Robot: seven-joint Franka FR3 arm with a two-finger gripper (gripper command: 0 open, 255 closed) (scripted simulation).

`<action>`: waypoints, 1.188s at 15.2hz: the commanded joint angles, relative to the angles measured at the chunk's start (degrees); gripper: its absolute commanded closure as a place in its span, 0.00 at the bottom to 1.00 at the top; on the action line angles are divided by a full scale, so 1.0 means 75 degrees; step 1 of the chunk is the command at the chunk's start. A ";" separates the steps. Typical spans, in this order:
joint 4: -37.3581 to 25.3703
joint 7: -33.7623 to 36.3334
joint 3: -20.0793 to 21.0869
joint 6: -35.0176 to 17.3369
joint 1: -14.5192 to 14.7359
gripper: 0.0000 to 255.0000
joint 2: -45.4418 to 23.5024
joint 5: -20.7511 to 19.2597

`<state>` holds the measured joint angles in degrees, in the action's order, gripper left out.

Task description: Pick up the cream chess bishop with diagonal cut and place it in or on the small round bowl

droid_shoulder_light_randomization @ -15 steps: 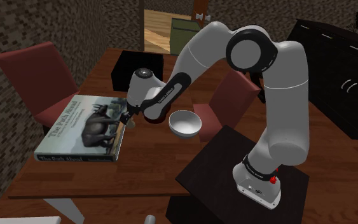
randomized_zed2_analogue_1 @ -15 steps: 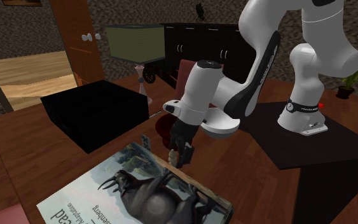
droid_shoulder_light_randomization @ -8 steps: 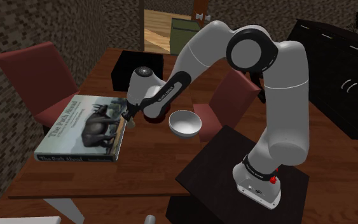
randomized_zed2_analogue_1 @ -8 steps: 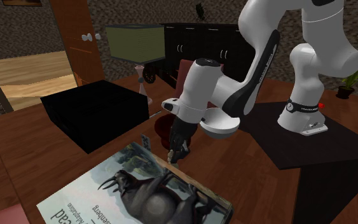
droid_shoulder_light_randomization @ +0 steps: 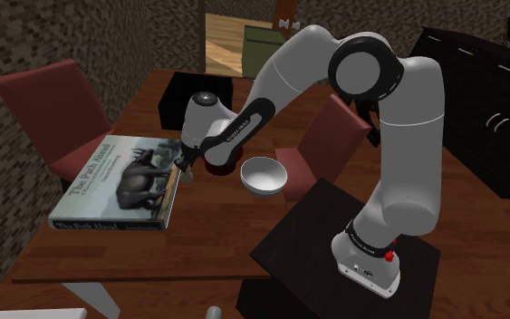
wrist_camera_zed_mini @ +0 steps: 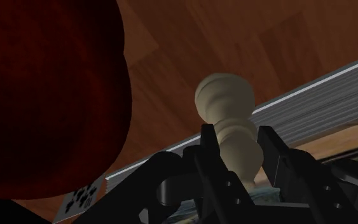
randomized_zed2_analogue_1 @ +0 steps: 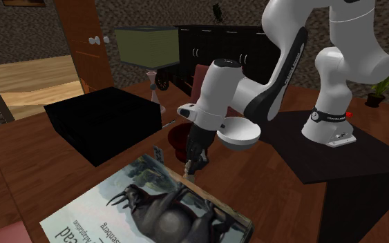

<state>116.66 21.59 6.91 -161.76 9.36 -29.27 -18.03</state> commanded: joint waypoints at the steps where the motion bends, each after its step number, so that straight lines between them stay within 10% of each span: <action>1: 0.0042 -0.0062 0.0071 0.0143 -0.0055 1.00 0.0155 0.0063; 18: -0.0016 -0.0634 0.0576 0.1477 -0.0422 1.00 0.1440 0.0720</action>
<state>116.56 17.22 11.04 -151.32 6.43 -19.09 -13.01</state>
